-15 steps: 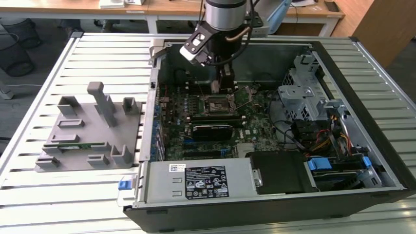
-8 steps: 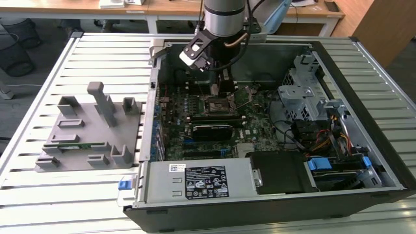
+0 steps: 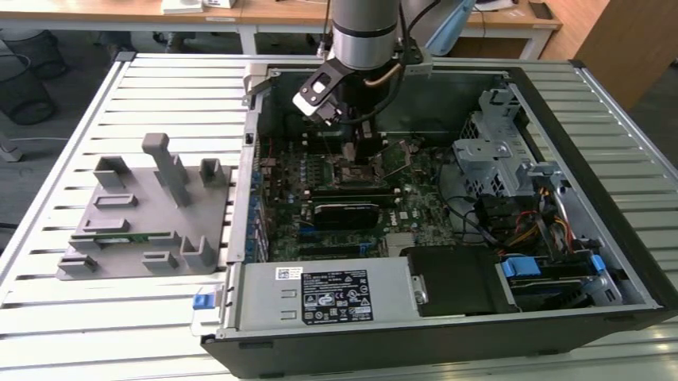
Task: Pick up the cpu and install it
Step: 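Place the cpu into insertion slot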
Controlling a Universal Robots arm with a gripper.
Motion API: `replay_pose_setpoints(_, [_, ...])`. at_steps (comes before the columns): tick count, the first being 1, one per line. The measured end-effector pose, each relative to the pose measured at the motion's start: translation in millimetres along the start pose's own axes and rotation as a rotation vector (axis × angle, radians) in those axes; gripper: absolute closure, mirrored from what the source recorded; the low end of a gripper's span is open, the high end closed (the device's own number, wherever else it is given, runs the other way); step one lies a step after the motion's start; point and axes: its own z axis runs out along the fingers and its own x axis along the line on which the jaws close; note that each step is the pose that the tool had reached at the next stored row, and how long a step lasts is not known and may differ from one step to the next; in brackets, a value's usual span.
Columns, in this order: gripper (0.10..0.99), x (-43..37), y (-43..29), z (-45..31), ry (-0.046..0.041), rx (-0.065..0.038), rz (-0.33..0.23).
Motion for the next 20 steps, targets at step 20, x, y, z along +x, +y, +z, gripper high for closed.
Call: replay_pose_setpoints(20, [0.557,-0.4,-1.4,20.5,0.0001,0.0,-0.001])
